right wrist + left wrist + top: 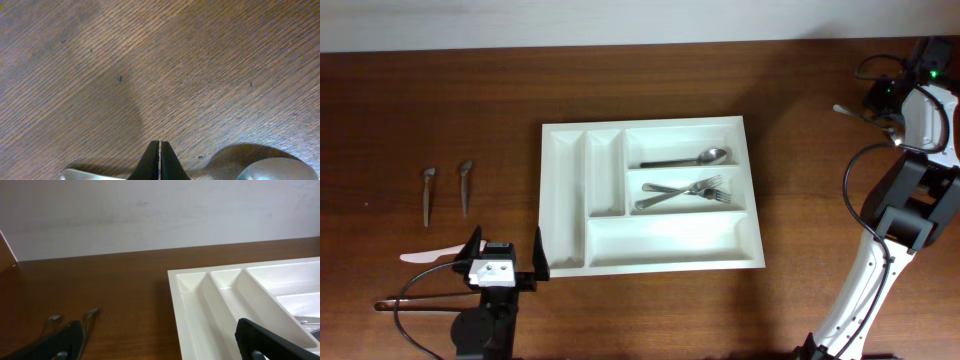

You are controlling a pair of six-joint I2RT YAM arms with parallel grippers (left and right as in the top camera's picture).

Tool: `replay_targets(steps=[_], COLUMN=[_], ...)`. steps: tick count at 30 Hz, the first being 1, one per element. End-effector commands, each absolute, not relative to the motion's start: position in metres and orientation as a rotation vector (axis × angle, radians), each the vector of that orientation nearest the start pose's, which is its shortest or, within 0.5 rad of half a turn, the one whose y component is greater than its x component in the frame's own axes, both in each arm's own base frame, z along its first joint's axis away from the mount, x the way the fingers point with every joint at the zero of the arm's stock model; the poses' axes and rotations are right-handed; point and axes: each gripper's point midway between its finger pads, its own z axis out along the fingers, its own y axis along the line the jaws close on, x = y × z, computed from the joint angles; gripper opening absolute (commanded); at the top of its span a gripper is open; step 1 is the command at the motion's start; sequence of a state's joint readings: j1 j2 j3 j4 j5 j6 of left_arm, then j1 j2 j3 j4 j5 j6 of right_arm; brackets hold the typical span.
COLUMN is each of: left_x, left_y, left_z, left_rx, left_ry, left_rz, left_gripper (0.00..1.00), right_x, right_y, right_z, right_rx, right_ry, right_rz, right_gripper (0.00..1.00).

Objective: Pack container

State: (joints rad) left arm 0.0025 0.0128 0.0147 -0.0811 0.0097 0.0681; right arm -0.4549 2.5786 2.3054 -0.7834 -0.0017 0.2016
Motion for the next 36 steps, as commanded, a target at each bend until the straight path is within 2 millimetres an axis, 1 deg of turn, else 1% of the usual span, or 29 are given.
replay_targets(steps=[1, 11, 18, 22, 31, 36], left_x=[0.246, 0.246, 0.246, 0.246, 0.246, 0.246], left_y=[0.001, 0.001, 0.001, 0.001, 0.001, 0.001], left_z=[0.156, 0.156, 0.156, 0.156, 0.156, 0.156], left_rx=[0.068, 0.068, 0.068, 0.068, 0.068, 0.068], left_ry=[1.65, 1.65, 1.65, 1.65, 1.65, 1.65], left_rz=[0.07, 0.07, 0.07, 0.07, 0.07, 0.07], left_gripper=[0.99, 0.99, 0.99, 0.99, 0.99, 0.99], right_x=[0.549, 0.546, 0.542, 0.533, 0.506, 0.483], right_y=[-0.269, -0.267, -0.265, -0.261, -0.248, -0.237], right_z=[0.007, -0.009, -0.011, -0.016, -0.025, -0.03], right_rx=[0.85, 0.858, 0.865, 0.878, 0.94, 1.005], right_ry=[2.536, 2.563, 2.58, 2.621, 2.738, 2.826], right_rz=[-0.07, -0.066, -0.063, -0.056, -0.03, -0.011], right_gripper=[0.04, 0.04, 0.04, 0.04, 0.04, 0.04])
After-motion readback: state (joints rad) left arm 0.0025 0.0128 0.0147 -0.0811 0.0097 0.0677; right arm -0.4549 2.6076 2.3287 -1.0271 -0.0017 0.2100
